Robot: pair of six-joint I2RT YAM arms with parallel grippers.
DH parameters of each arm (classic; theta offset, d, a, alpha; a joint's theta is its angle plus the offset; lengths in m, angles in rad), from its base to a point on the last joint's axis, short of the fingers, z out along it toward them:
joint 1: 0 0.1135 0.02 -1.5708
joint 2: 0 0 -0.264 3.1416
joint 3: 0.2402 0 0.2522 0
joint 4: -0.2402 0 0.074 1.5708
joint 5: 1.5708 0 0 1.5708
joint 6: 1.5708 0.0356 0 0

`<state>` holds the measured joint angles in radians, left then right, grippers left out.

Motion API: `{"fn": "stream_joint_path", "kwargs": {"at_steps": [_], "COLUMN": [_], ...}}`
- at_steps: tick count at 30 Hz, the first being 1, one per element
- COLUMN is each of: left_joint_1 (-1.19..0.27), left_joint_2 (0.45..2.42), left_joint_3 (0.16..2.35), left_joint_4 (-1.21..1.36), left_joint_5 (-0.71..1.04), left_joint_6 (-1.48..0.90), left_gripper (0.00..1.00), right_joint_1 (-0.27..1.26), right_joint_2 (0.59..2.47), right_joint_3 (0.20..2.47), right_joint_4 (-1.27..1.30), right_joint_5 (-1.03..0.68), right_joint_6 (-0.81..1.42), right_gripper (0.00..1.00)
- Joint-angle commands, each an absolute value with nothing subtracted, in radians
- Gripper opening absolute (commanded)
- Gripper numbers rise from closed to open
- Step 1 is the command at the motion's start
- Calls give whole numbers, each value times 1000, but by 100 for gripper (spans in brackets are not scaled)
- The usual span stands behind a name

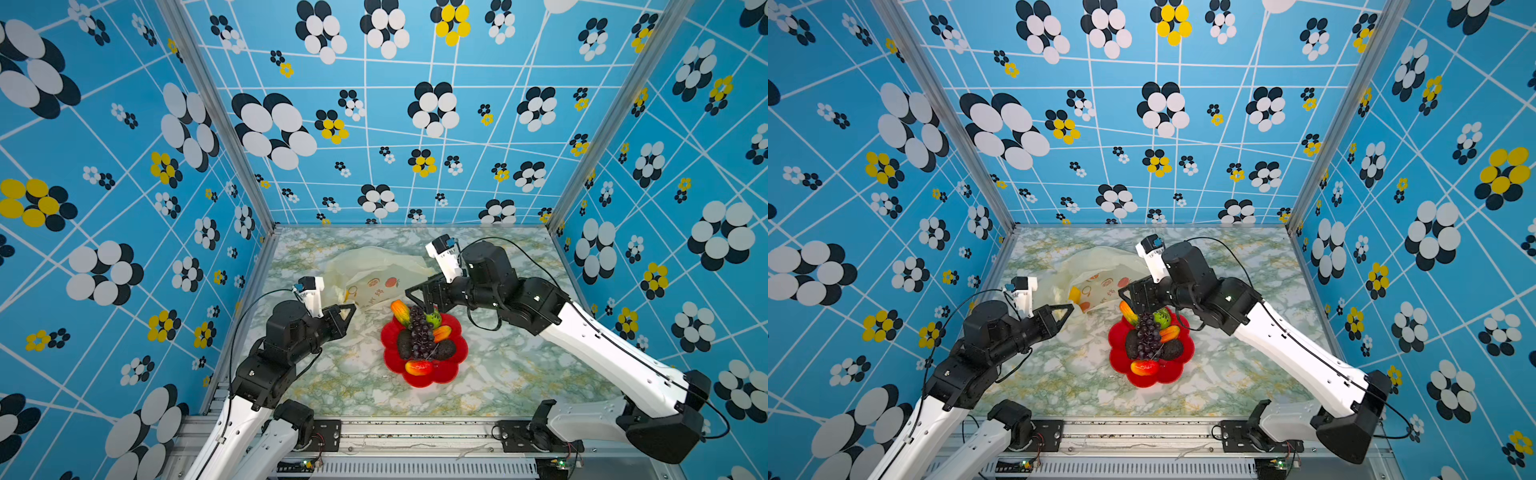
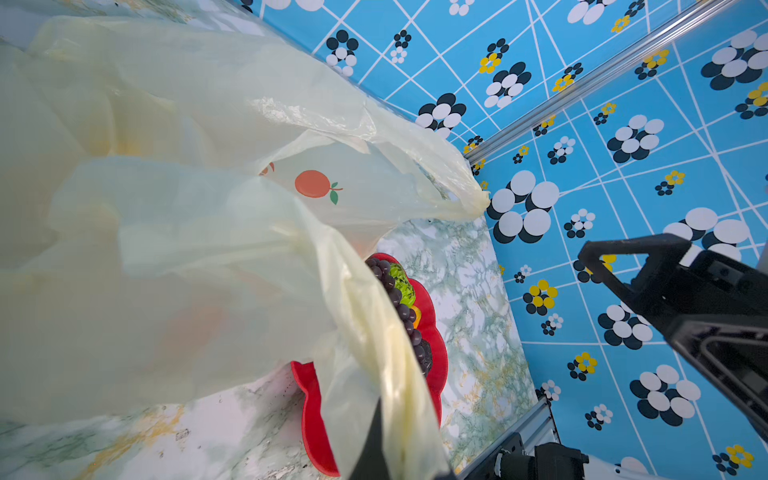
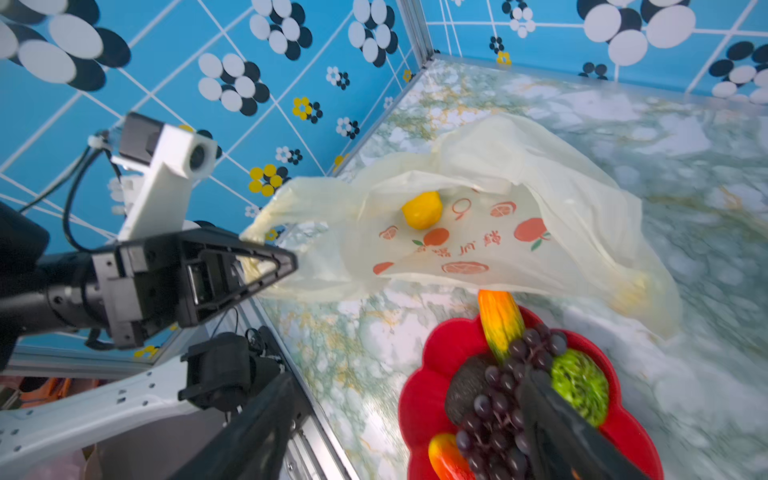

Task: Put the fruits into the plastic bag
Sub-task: 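Withdraw the right gripper from the bag back over the fruit plate, then lower the right gripper onto the orange papaya and close on it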

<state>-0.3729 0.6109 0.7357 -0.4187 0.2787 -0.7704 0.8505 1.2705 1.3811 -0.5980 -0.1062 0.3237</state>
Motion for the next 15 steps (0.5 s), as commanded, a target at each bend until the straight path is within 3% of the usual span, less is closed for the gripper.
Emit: {"fn": "stream_joint_path", "kwargs": {"at_steps": [1,5,15], "left_joint_1": [-379,-379,-377], "left_joint_2": [605,615,581], "left_joint_3": [718,727,724], "left_joint_4": [-387,-382,-398], "left_joint_5": [254,252,256], "left_joint_6": [-784,-784,-802], "left_gripper": [0,0,0], "right_joint_1": [855,856,855], "right_joint_2": [1238,1269,1529], "right_joint_3": [1291,1266,1406], "right_joint_4": [-696,-697,-686], "right_joint_5": [-54,-24,-11], "right_joint_6": [260,216,107], "right_gripper": [88,99,99]}}
